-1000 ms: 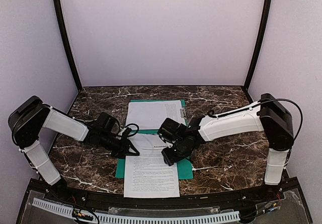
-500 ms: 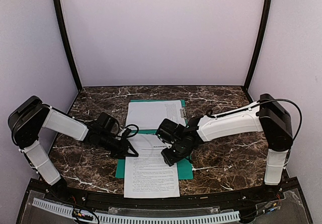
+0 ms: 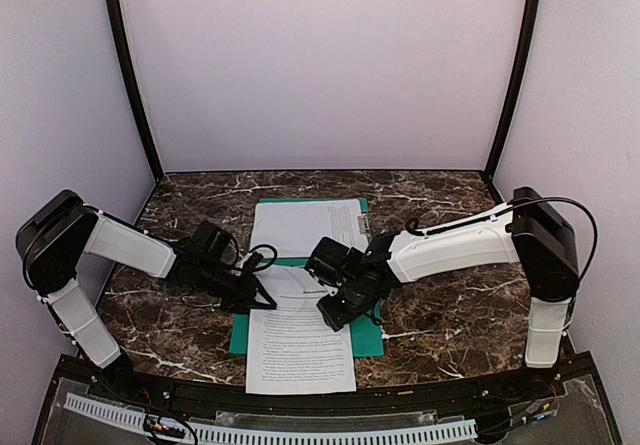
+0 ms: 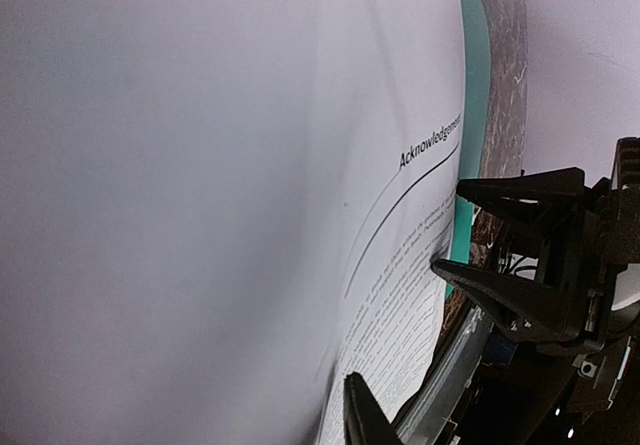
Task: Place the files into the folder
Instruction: Place the file at the center of the board.
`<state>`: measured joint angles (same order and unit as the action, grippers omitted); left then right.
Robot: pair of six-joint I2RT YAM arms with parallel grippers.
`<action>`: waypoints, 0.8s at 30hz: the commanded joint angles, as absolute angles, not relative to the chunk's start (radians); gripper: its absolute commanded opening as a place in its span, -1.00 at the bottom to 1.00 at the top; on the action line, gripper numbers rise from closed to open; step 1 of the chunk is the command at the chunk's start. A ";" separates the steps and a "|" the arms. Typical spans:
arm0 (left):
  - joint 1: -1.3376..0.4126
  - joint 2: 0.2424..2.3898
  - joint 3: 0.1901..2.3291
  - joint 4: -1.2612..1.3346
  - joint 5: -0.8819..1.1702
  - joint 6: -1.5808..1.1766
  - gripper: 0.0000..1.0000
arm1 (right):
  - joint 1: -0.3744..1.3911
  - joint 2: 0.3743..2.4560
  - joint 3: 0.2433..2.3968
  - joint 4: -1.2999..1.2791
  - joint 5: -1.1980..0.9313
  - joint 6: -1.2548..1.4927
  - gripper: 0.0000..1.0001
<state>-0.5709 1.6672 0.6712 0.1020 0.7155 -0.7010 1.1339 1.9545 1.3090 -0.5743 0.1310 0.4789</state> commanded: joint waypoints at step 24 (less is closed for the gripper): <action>-0.548 1.548 0.758 -0.176 0.617 -0.536 -0.99 | 1.126 1.893 1.353 -0.597 0.174 0.465 0.61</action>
<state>-0.5579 1.6238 0.6937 -0.0021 0.6960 -0.6285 1.1339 1.9511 1.3266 -0.5926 0.1562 0.4725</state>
